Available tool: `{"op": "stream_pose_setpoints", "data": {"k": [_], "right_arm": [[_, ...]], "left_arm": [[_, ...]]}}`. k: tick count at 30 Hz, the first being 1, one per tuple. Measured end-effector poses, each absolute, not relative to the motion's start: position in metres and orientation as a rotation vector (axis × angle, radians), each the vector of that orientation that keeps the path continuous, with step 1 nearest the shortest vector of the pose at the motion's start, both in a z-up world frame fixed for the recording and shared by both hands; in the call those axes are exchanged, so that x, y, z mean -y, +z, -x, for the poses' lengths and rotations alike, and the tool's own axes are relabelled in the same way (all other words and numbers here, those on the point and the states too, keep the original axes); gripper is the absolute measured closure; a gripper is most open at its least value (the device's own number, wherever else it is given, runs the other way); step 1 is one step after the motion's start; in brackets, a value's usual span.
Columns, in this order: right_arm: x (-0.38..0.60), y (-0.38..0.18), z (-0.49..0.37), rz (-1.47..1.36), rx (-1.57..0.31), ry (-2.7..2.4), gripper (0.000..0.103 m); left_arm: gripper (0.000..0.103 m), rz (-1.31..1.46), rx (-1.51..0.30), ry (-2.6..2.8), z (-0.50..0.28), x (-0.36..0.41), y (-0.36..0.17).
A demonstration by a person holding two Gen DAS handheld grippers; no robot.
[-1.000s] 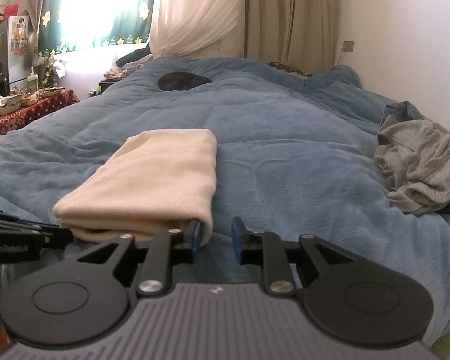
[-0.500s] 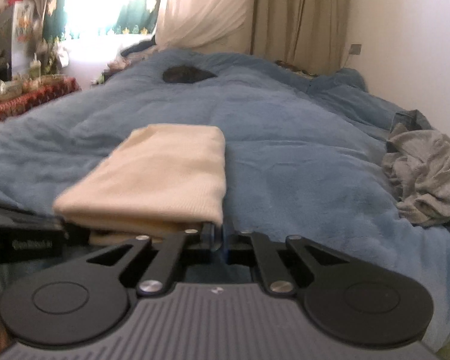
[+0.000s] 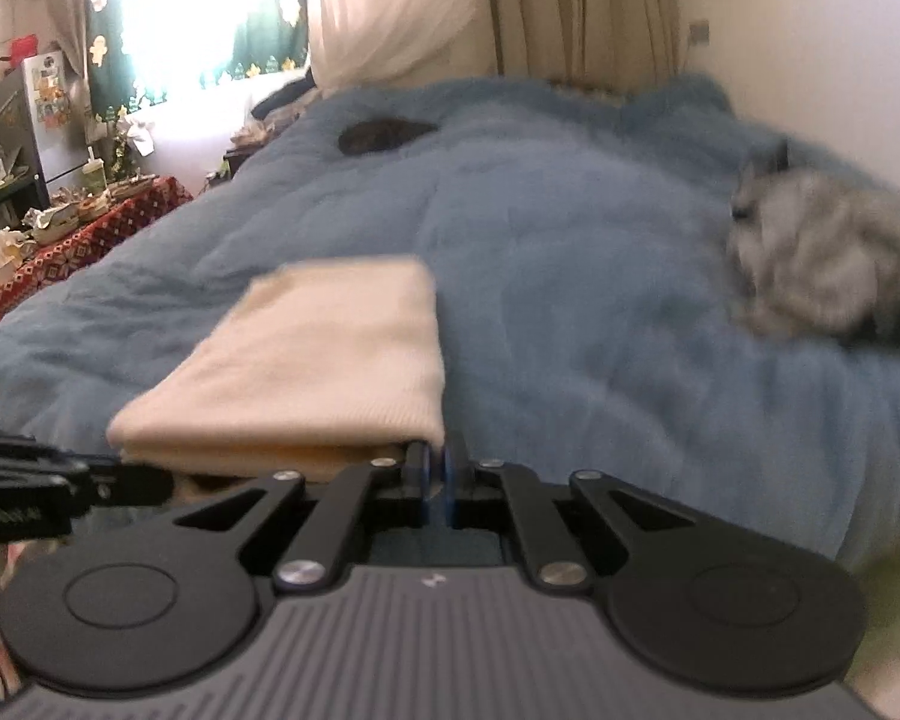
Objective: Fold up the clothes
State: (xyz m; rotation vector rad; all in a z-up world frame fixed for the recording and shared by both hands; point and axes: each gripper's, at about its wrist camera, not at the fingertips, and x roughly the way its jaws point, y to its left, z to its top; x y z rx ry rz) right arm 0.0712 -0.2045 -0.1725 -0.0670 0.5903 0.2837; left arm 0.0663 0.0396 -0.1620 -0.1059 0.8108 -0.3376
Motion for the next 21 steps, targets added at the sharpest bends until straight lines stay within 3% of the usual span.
{"op": "stream_pose_setpoints", "data": {"k": [11,16,21], "right_arm": [[0.239,-0.163,-0.032,-0.001,-0.569,0.257,0.098],[0.247,-0.135,-0.025,-0.022,-0.502,0.312,0.097],[0.218,-0.131,-0.046,0.036,-0.477,0.365,0.096]], "left_arm": [[0.097,0.032,-0.833,-0.344,-0.045,-0.036,-0.163],[0.097,0.069,-0.712,-0.362,-0.021,-0.051,-0.131],[0.097,0.118,-0.648,-0.338,-0.060,-0.051,-0.109]]}}
